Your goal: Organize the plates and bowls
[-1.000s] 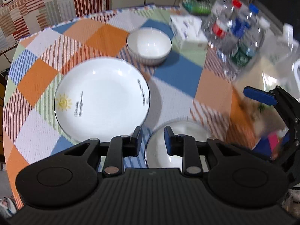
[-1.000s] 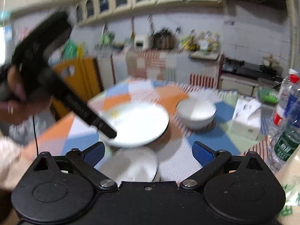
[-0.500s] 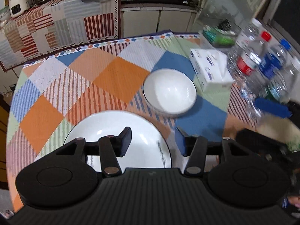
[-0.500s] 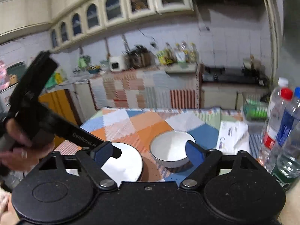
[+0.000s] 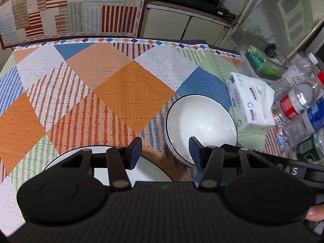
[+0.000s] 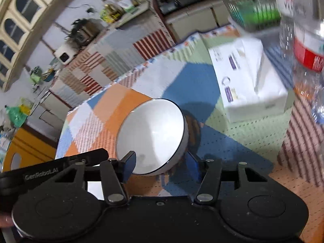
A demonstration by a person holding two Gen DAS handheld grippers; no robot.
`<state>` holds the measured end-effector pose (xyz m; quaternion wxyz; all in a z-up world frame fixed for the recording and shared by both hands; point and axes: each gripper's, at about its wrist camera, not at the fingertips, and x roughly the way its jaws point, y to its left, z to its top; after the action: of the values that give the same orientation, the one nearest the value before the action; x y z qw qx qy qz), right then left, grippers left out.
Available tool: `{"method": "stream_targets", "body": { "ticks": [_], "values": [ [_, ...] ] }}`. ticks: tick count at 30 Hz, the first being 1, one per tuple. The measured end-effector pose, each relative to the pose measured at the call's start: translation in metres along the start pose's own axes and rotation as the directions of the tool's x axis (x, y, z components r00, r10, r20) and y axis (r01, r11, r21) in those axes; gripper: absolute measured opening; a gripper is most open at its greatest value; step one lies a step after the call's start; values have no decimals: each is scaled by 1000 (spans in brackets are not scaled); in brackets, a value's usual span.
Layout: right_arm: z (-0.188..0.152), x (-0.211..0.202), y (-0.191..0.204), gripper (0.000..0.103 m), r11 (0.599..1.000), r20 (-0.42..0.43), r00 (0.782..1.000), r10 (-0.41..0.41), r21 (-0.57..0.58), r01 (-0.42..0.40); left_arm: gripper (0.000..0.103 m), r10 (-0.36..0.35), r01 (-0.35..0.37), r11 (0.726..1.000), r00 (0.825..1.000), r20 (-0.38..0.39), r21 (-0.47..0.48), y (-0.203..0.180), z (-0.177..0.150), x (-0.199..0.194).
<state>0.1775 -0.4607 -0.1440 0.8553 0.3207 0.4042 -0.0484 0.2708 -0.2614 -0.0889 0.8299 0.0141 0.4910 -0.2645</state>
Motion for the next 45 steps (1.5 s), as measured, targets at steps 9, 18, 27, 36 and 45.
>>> {"method": "stream_targets", "body": {
  "ticks": [9, 18, 27, 36, 45],
  "values": [
    [2, 25, -3, 33, 995, 39, 996, -82, 59, 79, 48, 18, -18, 1000, 1000, -7, 0, -2, 0, 14],
    [6, 35, -15, 22, 995, 60, 994, -91, 41, 89, 44, 9, -9, 1000, 1000, -4, 8, -6, -1, 23],
    [10, 37, -23, 9, 995, 42, 996, -77, 60, 74, 13, 7, -3, 998, 998, -58, 65, -20, -6, 16],
    [-6, -2, -20, 11, 997, -47, 999, 5, 73, -1, 13, -67, 66, 998, 990, -125, -13, -16, -19, -38],
    [-25, -64, -2, 11, 996, -76, 994, 85, -4, -85, 12, -61, 63, 998, 987, -150, 9, -35, -48, -115]
  ]
}}
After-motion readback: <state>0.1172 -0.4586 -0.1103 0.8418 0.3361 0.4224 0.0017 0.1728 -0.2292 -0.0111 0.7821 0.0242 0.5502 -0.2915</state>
